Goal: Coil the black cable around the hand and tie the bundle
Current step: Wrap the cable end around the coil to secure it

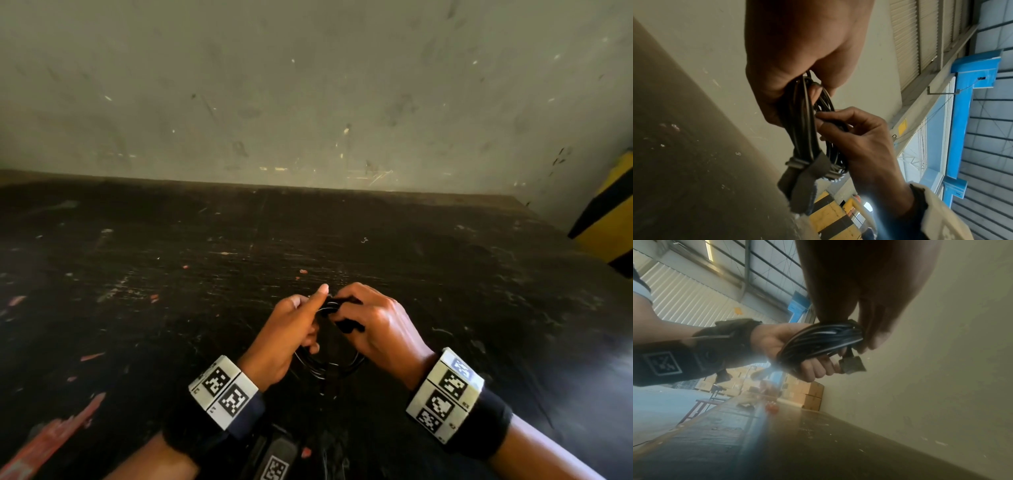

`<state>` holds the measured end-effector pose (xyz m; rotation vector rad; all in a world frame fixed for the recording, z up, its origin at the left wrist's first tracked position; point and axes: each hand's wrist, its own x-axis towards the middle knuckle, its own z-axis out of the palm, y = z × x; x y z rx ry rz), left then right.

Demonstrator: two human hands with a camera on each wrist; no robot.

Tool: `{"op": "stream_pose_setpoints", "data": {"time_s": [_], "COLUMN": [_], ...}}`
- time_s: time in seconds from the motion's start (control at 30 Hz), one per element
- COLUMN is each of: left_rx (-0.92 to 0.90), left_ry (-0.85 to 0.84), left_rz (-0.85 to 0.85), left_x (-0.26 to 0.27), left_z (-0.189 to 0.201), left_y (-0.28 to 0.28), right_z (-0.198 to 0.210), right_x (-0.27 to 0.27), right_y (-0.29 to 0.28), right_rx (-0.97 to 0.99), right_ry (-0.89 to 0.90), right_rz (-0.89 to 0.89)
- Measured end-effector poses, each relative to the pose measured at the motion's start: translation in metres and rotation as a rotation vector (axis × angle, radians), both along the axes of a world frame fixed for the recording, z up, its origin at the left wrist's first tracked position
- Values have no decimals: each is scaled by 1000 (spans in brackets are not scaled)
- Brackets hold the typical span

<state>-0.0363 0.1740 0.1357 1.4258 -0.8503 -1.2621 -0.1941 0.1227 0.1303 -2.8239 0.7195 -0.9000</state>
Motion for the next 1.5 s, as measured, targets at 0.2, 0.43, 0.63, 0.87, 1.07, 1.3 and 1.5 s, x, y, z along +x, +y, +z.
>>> {"op": "stream_pose_setpoints", "data": {"time_s": [0.2, 0.43, 0.63, 0.87, 1.07, 1.3, 1.5], "left_rx": [56, 93, 11, -49, -75, -163, -202], "left_ry": [80, 124, 141, 41, -65, -130, -196], "left_rz": [-44, -76, -79, -20, 5, -62, -138], "left_x": [3, 6, 8, 9, 1, 3, 7], "left_z": [1, 5, 0, -6, -13, -11, -6], "left_y": [-1, -1, -3, -5, -7, -1, 1], "right_z": [-5, -7, -11, -9, -7, 6, 11], "right_x": [3, 4, 2, -9, -2, -1, 1], "right_y": [2, 5, 6, 0, 3, -3, -3], "right_rx": [-36, -76, -27, -87, -3, 422, 719], "right_ry": [-18, -42, -26, 31, -146, -256, -407], "right_rz": [-28, -49, -27, 1, -4, -54, -46]}}
